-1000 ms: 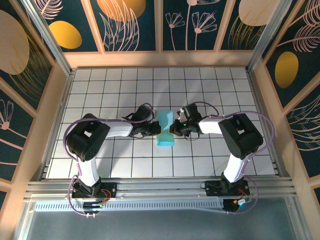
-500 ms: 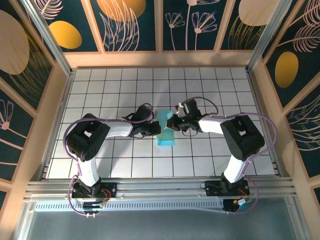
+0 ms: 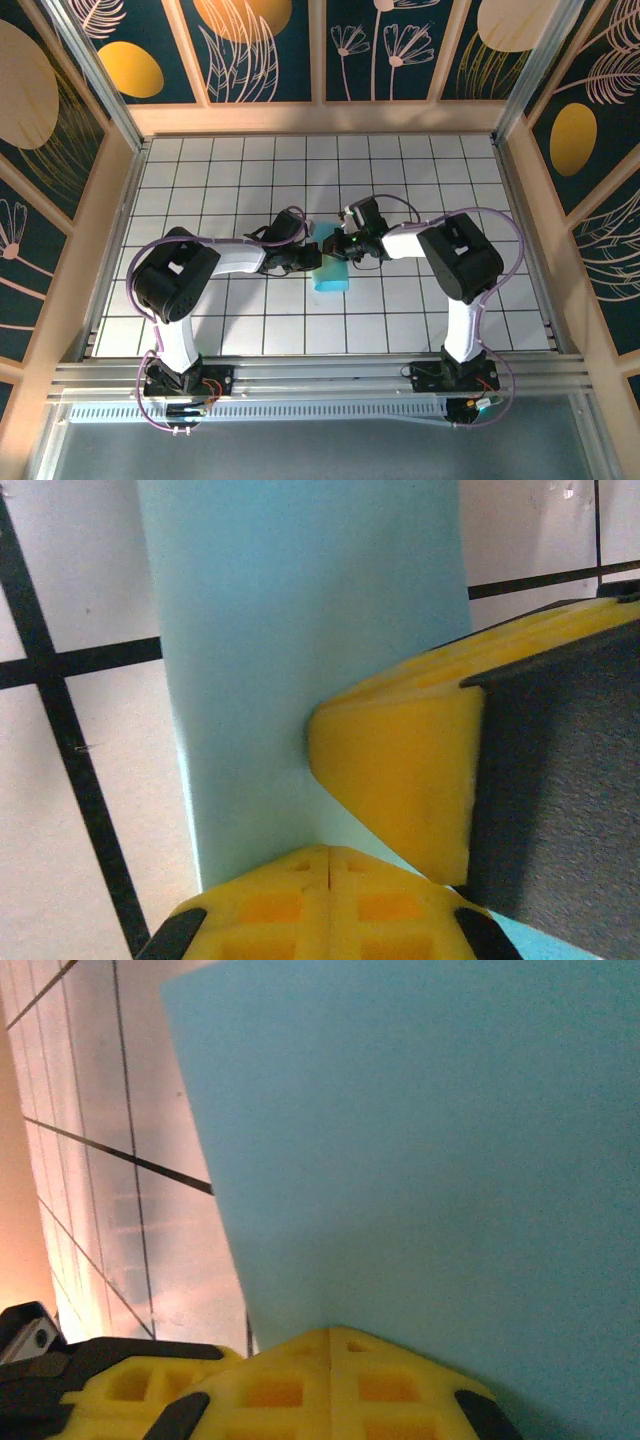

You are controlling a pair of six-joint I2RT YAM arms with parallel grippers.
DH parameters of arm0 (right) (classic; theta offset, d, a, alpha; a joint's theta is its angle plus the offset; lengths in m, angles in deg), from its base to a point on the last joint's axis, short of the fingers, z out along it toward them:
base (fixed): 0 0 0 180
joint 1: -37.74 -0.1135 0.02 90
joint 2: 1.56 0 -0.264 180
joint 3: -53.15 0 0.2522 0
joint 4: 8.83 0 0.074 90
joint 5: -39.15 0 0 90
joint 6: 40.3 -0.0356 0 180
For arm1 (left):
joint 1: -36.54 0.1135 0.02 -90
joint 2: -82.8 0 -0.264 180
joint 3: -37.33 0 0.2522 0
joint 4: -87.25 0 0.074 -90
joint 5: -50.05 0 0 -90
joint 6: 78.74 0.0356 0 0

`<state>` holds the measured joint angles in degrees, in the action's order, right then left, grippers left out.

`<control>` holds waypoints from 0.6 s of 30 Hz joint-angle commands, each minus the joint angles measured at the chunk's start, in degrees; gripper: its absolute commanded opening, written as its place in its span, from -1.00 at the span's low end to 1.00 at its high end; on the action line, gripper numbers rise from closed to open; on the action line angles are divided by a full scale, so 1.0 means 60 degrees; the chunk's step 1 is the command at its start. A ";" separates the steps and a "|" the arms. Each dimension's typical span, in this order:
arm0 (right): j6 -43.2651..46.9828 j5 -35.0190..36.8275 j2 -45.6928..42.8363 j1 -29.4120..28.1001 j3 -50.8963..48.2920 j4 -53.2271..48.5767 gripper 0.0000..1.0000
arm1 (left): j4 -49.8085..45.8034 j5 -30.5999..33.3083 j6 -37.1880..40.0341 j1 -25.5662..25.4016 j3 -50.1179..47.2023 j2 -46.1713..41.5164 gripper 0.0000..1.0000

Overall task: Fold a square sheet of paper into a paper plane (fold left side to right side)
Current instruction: Hold the square sheet of paper at the center of the table.

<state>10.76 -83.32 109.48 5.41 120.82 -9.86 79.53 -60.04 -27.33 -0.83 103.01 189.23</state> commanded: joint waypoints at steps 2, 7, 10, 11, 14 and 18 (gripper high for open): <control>-0.0132 0.0411 0.0253 -0.0047 0.0075 -0.0338 -1.00 | -0.0560 0.0363 0.0235 -0.0114 -0.0424 0.0096 -1.00; -0.0160 0.0764 0.0258 0.0070 -0.0070 -0.0714 -1.00 | -0.0652 0.0252 0.0260 -0.0208 -0.0863 -0.0209 -1.00; -0.0176 0.0786 0.0265 0.0112 -0.0146 -0.0728 -1.00 | -0.0736 0.0168 0.0322 -0.0342 -0.1210 -0.0427 -1.00; -0.0161 0.0789 0.0274 0.0116 -0.0138 -0.0744 -1.00 | -0.0743 0.0122 0.0320 -0.0384 -0.1347 -0.0502 -1.00; -0.0131 0.0784 0.0316 0.0116 -0.0138 -0.0774 -1.00 | -0.0758 -0.0001 0.0235 -0.0466 -0.1820 -0.0782 -1.00; -0.0101 0.0739 0.0374 0.0116 -0.0170 -0.0747 -1.00 | -0.0685 -0.0112 0.0029 -0.0511 -0.2453 -0.1257 -1.00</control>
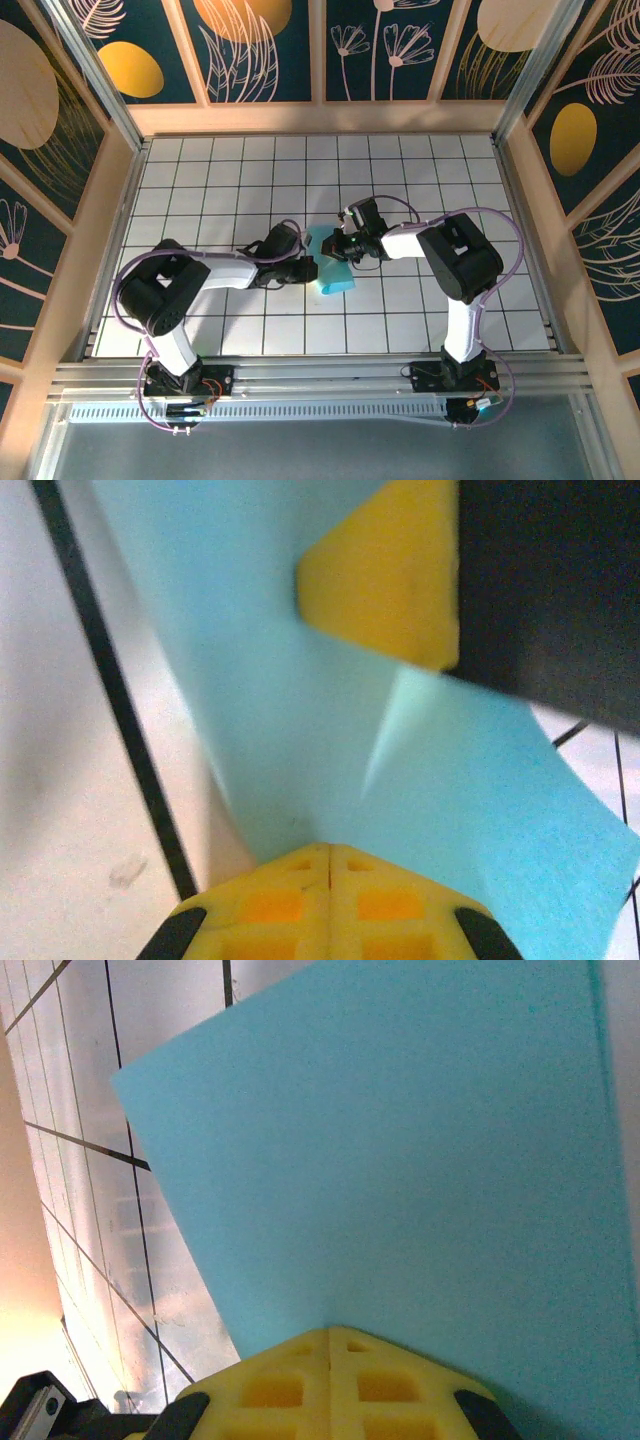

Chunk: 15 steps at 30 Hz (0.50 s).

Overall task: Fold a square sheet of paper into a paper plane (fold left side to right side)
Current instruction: Hold the square sheet of paper at the center of the table.

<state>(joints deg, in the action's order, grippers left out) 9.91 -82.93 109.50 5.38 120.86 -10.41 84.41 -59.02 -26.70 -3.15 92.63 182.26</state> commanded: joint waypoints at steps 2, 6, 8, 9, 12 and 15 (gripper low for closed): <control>0.0058 0.0658 0.0378 0.0112 -0.0186 -0.0666 -1.00 | -0.1345 -0.0351 -0.0248 -0.0125 -0.0914 -0.0156 -1.00; 0.0055 0.0714 0.0343 0.0120 -0.0207 -0.0678 -1.00 | -0.1421 -0.0190 -0.0582 -0.0107 -0.0700 -0.0727 -1.00; -0.0009 0.0788 0.0303 0.0120 -0.0263 -0.0658 -1.00 | -0.1482 -0.0050 -0.0697 -0.0073 -0.0427 -0.0942 -1.00; -0.0037 0.0851 0.0266 0.0120 -0.0301 -0.0658 -1.00 | -0.1497 0.0006 -0.0751 -0.0033 -0.0292 -0.1071 -1.00; -0.0160 0.0989 0.0155 0.0120 -0.0404 -0.0606 -1.00 | -0.1422 0.0120 -0.0861 0.0107 0.0050 -0.1362 -1.00; -0.0286 0.1119 0.0045 0.0120 -0.0521 -0.0524 -1.00 | -0.1039 -0.0086 -0.0928 0.0154 0.0316 -0.1298 -1.00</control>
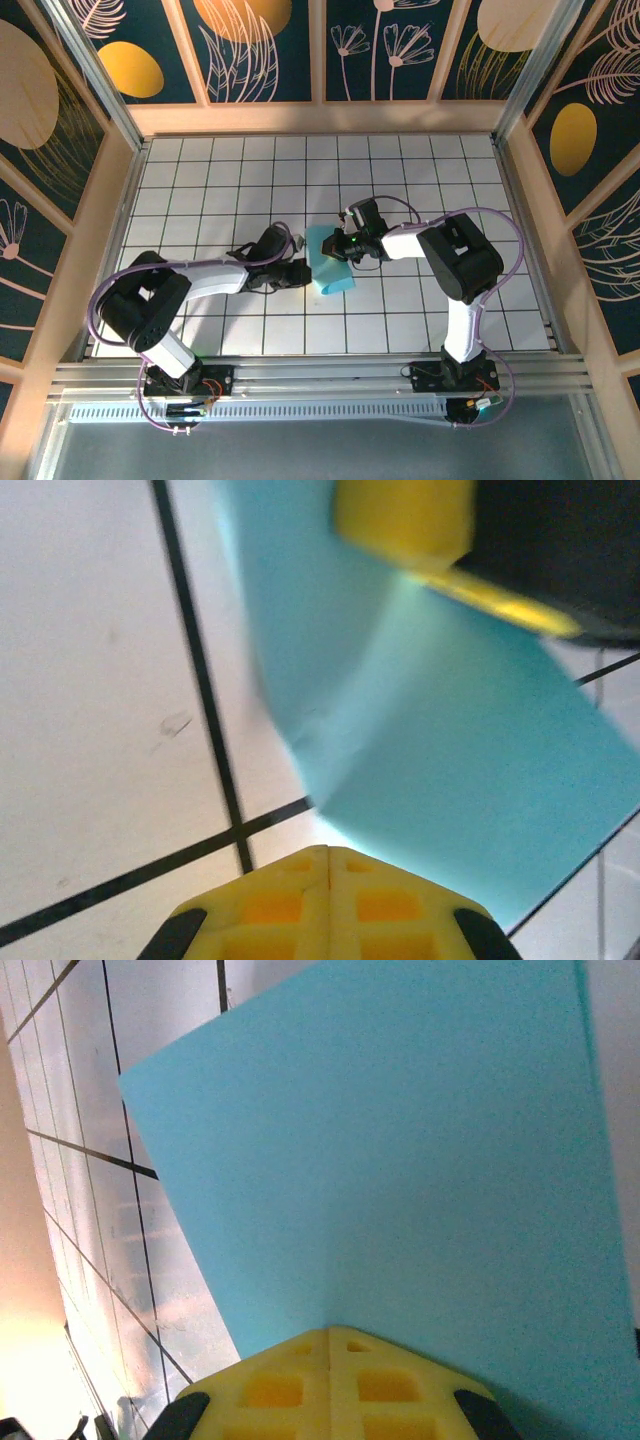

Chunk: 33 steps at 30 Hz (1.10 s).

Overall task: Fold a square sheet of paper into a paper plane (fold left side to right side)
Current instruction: Hold the square sheet of paper at the center of the table, then first fold the square sheet of paper in half at the center of the table.

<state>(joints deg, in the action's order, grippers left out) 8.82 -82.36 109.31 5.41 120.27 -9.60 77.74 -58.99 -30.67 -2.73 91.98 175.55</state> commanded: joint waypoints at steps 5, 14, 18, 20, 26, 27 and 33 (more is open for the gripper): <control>-0.0183 0.1040 0.0008 0.0116 -0.0544 -0.0551 -1.00 | 0.0889 -0.0697 -0.0507 0.0070 0.0785 0.0500 -1.00; -0.0176 0.0974 0.0098 0.0094 -0.0515 -0.0537 -1.00 | 0.1401 -0.1100 -0.0526 -0.0158 0.1115 0.1763 -1.00; -0.0183 0.0988 0.0125 0.0087 -0.0501 -0.0554 -1.00 | 0.1404 -0.1024 -0.0493 -0.0203 0.1013 0.1972 -1.00; -0.0184 0.1001 0.0140 0.0087 -0.0500 -0.0583 -1.00 | 0.1272 -0.0922 -0.0417 -0.0237 0.0965 0.2007 -1.00; -0.0145 0.1031 0.0169 0.0087 -0.0456 -0.0643 -1.00 | 0.0898 -0.0780 -0.0199 -0.0325 0.0559 0.1975 -1.00; -0.0158 0.1032 0.0177 0.0087 -0.0456 -0.0656 -1.00 | 0.0829 -0.0794 -0.0158 -0.0340 0.0478 0.1930 -1.00; -0.0136 0.1047 0.0242 0.0087 -0.0457 -0.0701 -1.00 | 0.0171 -0.0791 0.0282 -0.0541 0.0162 0.1542 -1.00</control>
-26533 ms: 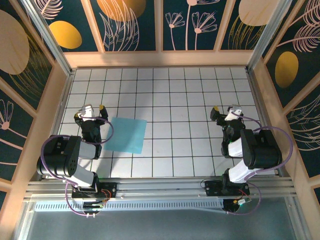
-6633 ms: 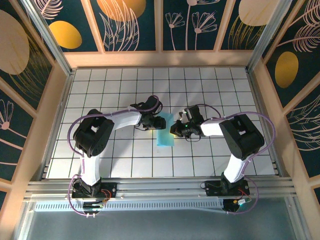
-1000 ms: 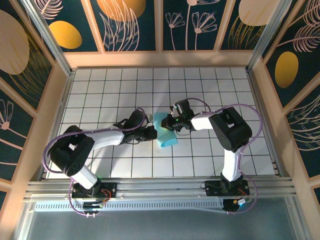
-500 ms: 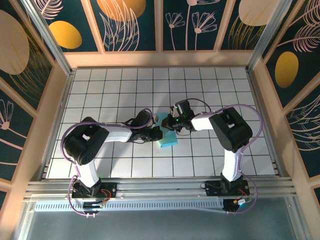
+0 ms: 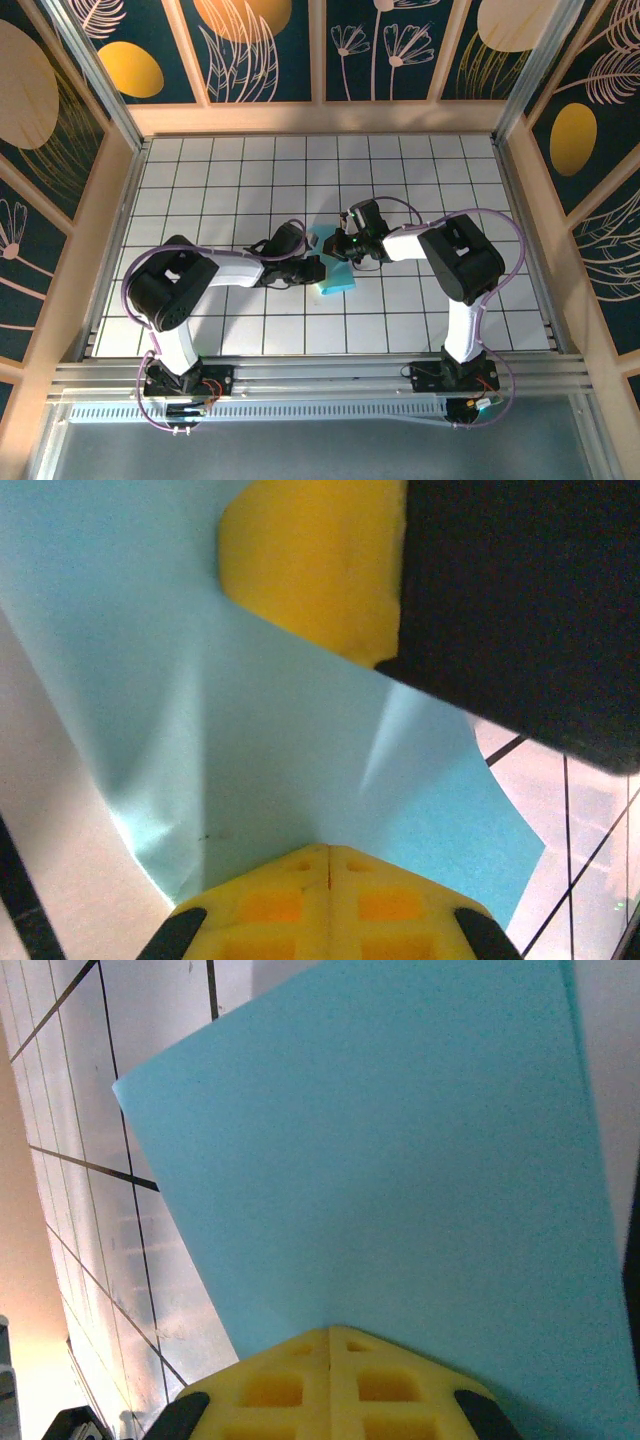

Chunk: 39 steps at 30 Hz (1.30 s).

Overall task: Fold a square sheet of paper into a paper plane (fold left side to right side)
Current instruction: First fold the square sheet of paper in half at the center of the table.

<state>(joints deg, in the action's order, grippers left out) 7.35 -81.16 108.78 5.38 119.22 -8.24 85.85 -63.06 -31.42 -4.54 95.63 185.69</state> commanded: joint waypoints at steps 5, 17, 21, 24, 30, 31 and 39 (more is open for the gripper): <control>0.0114 0.0861 0.0345 0.0090 -0.0283 -0.0926 -1.00 | -0.1328 -0.0362 0.0446 -0.0359 -0.0857 -0.0405 -1.00; 0.0128 0.0849 0.0407 0.0090 -0.0245 -0.0964 -1.00 | -0.1489 -0.0443 0.0272 -0.0707 -0.1356 -0.0719 -1.00; 0.0122 0.0835 0.0407 0.0090 -0.0274 -0.0946 -1.00 | -0.1517 -0.0454 0.0181 -0.0732 -0.1525 -0.0730 -1.00; 0.0119 0.0832 0.0403 0.0090 -0.0283 -0.0937 -1.00 | -0.1544 -0.0469 0.0116 -0.0767 -0.1646 -0.1114 -1.00; 0.0114 0.0803 0.0418 0.0083 -0.0274 -0.0930 -1.00 | -0.1637 -0.0497 0.0043 -0.0838 -0.1781 -0.1319 -1.00; 0.0114 0.0803 0.0418 0.0076 -0.0267 -0.0934 -1.00 | -0.1622 -0.0496 0.0019 -0.0851 -0.1805 -0.1353 -1.00; 0.0108 0.0817 0.0374 0.0061 -0.0267 -0.0928 -1.00 | -0.1394 -0.0334 -0.0514 -0.0844 -0.1656 -0.2134 -1.00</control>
<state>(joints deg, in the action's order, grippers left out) 7.35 -81.35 108.80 5.38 119.24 -8.42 81.28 -63.96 -32.42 -9.05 85.88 175.16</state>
